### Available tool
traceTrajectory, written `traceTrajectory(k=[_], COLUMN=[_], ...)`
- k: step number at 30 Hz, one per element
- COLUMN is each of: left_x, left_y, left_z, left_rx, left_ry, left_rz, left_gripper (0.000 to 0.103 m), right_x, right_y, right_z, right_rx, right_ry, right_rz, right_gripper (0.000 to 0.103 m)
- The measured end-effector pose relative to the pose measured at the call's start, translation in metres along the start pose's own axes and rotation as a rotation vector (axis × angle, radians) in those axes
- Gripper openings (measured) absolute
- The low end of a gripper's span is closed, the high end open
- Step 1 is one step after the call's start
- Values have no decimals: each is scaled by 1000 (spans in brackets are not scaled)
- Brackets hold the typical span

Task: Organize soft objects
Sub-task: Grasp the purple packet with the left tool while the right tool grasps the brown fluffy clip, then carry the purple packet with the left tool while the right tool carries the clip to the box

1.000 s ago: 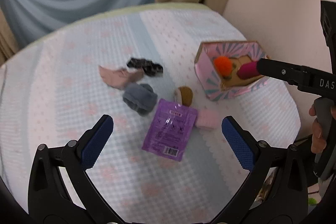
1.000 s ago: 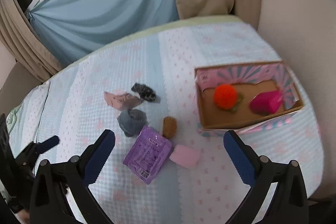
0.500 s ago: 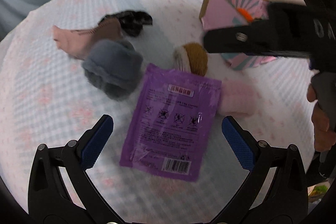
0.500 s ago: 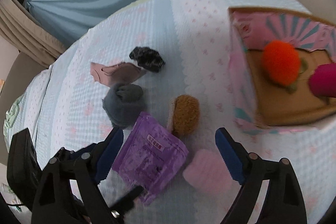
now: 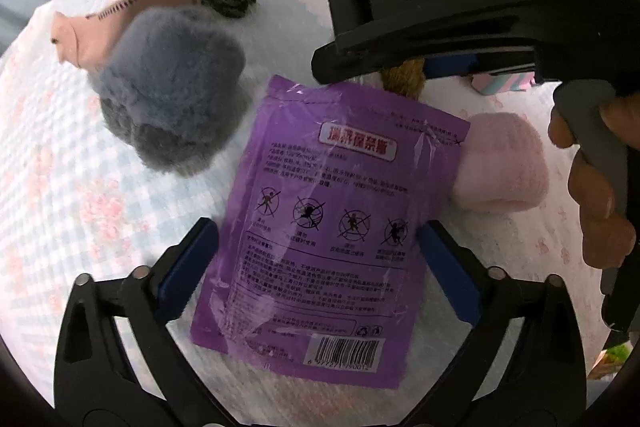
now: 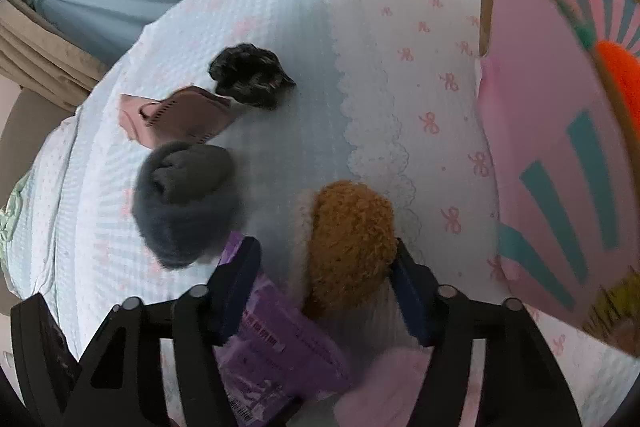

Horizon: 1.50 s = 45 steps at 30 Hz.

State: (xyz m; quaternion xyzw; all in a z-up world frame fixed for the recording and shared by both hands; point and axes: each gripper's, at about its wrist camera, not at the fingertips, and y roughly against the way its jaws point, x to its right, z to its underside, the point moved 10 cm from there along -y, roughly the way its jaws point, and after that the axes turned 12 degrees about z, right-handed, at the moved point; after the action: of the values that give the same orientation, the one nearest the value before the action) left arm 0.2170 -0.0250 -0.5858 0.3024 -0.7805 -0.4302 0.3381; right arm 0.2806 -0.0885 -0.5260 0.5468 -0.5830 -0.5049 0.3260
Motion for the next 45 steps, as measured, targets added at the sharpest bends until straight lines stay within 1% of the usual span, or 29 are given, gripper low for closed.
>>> traceTrajectory(k=[1, 2, 3, 4, 5, 6, 8, 11, 13, 15, 21, 29, 30, 32, 37, 41, 45], left_x=[-1, -1, 2, 4, 6, 9, 12, 14, 9, 7, 1, -3, -4, -8, -18, -17, -11], left_y=[-3, -6, -9, -9, -10, -10, -10, -4, 2, 7, 26, 59, 59, 72, 106, 139, 176], left_z=[1, 2, 3, 2, 2, 3, 2, 1, 3, 4, 7, 13, 19, 24, 24, 9, -12], left_rx=[-11, -17, -18, -19, -23, -28, -32, -35, -35, -33, -20, 18, 22, 35, 69, 104, 153], left_ry=[6, 7, -3, -13, -23, -36, -55, -62, -58, -56, -57, -61, -59, -52, -24, -9, -19], left_rz=[5, 4, -3, -2, -4, -7, -11, -4, -3, -7, -32, -72, -75, -85, -105, -120, -134], left_gripper=[93, 89, 83, 81, 75, 72, 61, 56, 50, 45, 40, 37, 37, 37, 37, 37, 37], right_x=[0, 2, 3, 3, 4, 4, 2, 2, 3, 5, 9, 16, 17, 18, 16, 10, 1], right_y=[-1, -3, -4, -4, -4, -4, -3, -2, -1, 1, 14, 44, 48, 57, 81, 108, 151], right_z=[0, 0, 0, -1, -2, -2, -4, -6, -7, -8, -17, -27, -29, -32, -36, -36, -38], right_rx=[-3, -8, -10, -11, -11, -11, -5, 1, 5, 14, 50, 128, 139, 157, 193, 213, 244], right_ry=[0, 1, 2, -1, -8, -9, -3, 2, -2, -5, -20, -44, -50, -56, -62, -62, -47], right_rz=[2, 13, 21, 17, 16, 17, 25, 32, 33, 42, 55, 88, 91, 98, 108, 107, 109], right_gripper=[49, 45, 39, 38, 38, 37, 35, 34, 32, 32, 32, 32, 32, 32, 32, 32, 32])
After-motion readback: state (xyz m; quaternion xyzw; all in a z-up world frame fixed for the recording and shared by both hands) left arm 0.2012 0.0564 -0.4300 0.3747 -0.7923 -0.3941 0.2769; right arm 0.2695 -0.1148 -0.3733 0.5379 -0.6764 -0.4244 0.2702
